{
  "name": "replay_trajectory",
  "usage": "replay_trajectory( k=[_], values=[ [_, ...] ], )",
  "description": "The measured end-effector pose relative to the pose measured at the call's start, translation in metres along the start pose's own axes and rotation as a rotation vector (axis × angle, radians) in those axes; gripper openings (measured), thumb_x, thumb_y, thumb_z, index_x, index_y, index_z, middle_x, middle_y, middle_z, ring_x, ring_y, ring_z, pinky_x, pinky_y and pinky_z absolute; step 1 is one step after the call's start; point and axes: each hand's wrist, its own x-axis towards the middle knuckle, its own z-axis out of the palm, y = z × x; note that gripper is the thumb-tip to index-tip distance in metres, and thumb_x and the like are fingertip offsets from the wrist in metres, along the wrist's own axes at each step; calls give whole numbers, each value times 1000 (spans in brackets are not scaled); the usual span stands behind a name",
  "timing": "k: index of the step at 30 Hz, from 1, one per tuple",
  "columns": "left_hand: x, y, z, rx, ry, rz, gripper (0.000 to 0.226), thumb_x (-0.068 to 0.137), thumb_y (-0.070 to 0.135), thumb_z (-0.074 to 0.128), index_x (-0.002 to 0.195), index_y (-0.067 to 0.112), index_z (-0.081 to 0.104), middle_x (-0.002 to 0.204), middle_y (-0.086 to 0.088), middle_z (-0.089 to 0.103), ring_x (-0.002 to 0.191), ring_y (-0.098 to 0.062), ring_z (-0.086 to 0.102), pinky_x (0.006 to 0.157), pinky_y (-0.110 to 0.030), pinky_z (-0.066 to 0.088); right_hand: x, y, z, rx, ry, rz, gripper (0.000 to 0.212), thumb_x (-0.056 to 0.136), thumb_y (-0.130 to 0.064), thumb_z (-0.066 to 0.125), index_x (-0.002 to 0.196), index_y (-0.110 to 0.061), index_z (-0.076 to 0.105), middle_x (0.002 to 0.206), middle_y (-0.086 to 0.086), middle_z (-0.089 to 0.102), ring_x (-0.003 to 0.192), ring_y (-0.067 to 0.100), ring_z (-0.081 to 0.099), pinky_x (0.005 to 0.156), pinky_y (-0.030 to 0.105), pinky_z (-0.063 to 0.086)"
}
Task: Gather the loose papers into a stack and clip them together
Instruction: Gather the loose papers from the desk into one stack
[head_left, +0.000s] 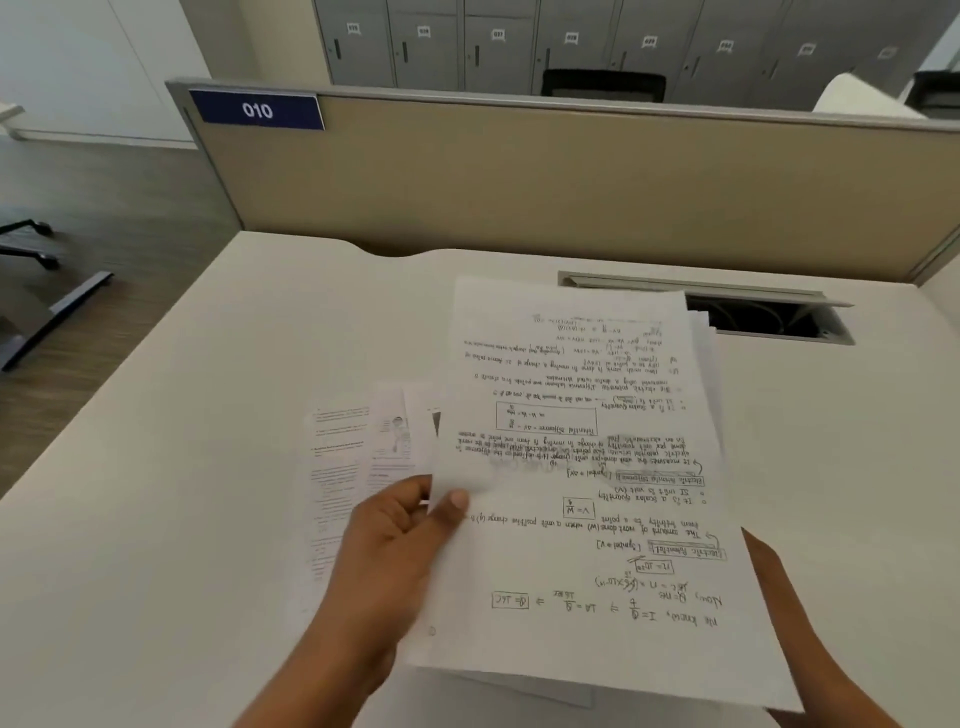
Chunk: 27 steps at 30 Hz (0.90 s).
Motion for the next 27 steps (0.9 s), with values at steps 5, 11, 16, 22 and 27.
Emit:
replay_trajectory(
  k=[5, 11, 16, 22, 27],
  values=[
    [9, -6, 8, 131, 8, -11, 14, 97, 15, 64, 96, 17, 78, 90, -2, 83, 81, -21, 80, 66, -30, 62, -4, -2, 3, 39, -21, -13, 14, 88, 4, 60, 88, -6, 70, 77, 17, 77, 57, 25, 73, 49, 31, 55],
    [24, -18, 3, 254, 84, 8, 28, 88, 29, 76, 113, 38, 67, 111, 6, 76, 101, -23, 73, 83, -49, 63, -6, -3, 9, 118, -51, -43, 16, 87, -9, 65, 86, -19, 77, 90, 15, 79, 77, 32, 76, 57, 36, 59],
    [27, -15, 1, -105, -161, -288, 29, 93, 25, 67, 122, 19, 68, 113, -12, 79, 101, -36, 76, 91, -59, 58, -6, -6, 11, 73, -102, -36, 16, 87, -6, 65, 94, -16, 75, 89, 16, 78, 74, 32, 76, 55, 36, 58],
    [24, -27, 0, -91, -141, -203, 29, 94, 18, 67, 122, 14, 69, 112, -11, 79, 101, -33, 76, 90, -54, 59, -4, -6, 12, -19, -144, -62, 22, 94, -19, 56, 92, -25, 78, 94, 7, 79, 83, 25, 77, 72, 41, 58],
    [24, -26, 0, -32, -117, -141, 27, 93, 18, 67, 120, 16, 70, 108, -6, 81, 96, -26, 78, 76, -39, 64, 0, -3, 14, 68, -140, -76, 41, 90, -44, 46, 107, -18, 74, 102, 1, 79, 93, 17, 75, 74, 31, 59]
  ],
)
